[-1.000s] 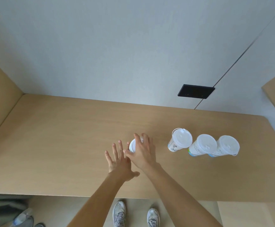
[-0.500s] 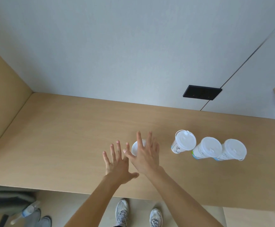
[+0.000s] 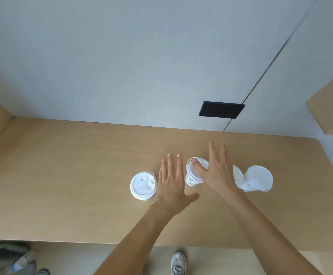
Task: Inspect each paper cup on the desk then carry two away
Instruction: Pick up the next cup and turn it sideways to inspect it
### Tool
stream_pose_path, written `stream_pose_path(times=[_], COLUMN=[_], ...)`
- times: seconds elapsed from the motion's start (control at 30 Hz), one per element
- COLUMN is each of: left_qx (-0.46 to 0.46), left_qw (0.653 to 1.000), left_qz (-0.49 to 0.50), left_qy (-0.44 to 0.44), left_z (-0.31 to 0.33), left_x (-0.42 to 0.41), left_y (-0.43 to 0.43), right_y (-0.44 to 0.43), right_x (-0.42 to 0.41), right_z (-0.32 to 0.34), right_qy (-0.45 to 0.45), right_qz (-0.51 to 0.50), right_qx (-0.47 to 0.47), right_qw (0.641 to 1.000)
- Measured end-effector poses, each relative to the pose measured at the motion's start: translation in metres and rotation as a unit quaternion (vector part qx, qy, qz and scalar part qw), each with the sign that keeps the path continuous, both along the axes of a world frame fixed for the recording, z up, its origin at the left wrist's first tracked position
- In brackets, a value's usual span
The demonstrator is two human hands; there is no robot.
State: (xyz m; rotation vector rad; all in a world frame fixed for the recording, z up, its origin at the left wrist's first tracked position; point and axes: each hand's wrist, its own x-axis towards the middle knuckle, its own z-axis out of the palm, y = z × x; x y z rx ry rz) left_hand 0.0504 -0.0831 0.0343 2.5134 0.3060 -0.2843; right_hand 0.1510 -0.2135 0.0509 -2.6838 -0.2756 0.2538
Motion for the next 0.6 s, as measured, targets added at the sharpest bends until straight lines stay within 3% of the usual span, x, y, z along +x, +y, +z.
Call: stream_pose_path(times=[0.13,0.27,0.6], left_qx=[0.025,0.067,0.123], left_qw=[0.993,0.980,0.974], left_qz=[0.004,-0.009,-0.013], left_qy=[0.119,0.185,0.191], left_z=[-0.034,-0.053,-0.060], left_x=[0.031,0.045,0.035], left_y=[-0.014,-0.021,-0.034], right_y=[-0.001,0.011,0.009], right_x=[0.010,0.012,0.000], right_z=[-0.014,-0.041,-0.063], right_qy=[0.019,0.029,-0.010], right_qz=[0.063,0.111,0.149], right_qx=[-0.005,-0.053,-0.102], right_qw=[0.998,0.992,0.983])
